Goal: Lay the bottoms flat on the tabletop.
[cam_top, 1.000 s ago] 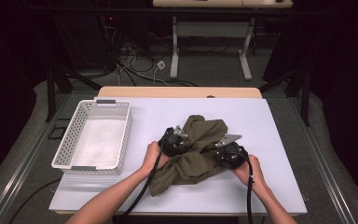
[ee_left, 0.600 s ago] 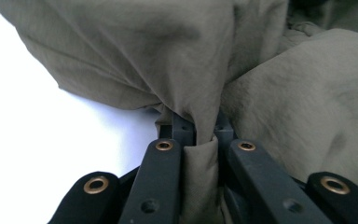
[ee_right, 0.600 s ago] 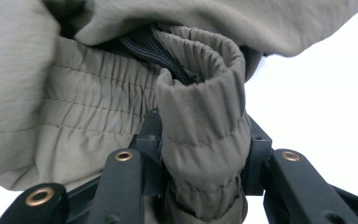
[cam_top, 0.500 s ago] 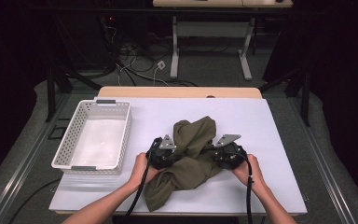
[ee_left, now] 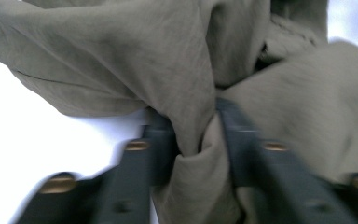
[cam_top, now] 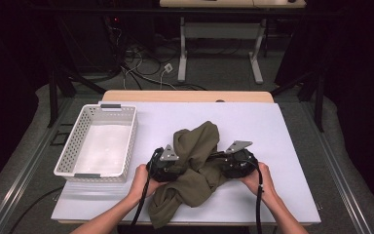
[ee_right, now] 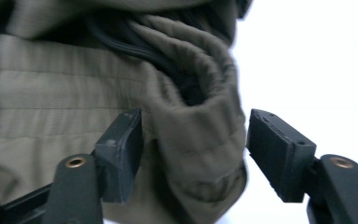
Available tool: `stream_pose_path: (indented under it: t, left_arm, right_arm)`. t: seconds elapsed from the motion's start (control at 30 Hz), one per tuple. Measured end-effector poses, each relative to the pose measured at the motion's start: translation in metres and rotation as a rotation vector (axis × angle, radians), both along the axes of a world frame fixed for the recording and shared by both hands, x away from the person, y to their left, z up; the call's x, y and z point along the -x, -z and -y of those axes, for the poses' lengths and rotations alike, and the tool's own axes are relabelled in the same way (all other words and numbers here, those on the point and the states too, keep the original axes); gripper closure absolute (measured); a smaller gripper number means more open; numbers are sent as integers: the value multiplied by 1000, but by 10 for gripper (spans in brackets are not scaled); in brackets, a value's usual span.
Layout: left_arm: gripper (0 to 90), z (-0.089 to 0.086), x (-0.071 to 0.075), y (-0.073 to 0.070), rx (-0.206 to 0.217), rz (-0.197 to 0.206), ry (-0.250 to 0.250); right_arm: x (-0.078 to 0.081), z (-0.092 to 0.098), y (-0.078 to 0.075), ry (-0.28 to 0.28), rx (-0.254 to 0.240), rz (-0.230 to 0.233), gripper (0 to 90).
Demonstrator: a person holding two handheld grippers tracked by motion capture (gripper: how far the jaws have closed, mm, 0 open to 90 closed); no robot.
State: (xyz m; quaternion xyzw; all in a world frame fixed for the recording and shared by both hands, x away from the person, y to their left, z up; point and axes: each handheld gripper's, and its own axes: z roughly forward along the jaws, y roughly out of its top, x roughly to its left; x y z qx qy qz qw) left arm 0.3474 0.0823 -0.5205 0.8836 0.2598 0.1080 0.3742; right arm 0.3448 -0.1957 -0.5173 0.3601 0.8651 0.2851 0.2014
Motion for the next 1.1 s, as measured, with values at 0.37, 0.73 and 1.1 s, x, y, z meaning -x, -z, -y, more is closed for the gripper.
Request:
stream_pose_path:
  t: [0.37,0.73,1.1]
  left_arm:
    - [525,26,-31,2,-68,68,-26]
    - [864,2,-20,7,-22,74,-65]
    - [825,-6,-8,13,-54,27,-70]
  right_arm:
    - [-7,-3,11,-8,26,-10,625]
    - [-13,-1,-1,-17,25,74,631]
    - [-28,-14,14,24,92,50,450]
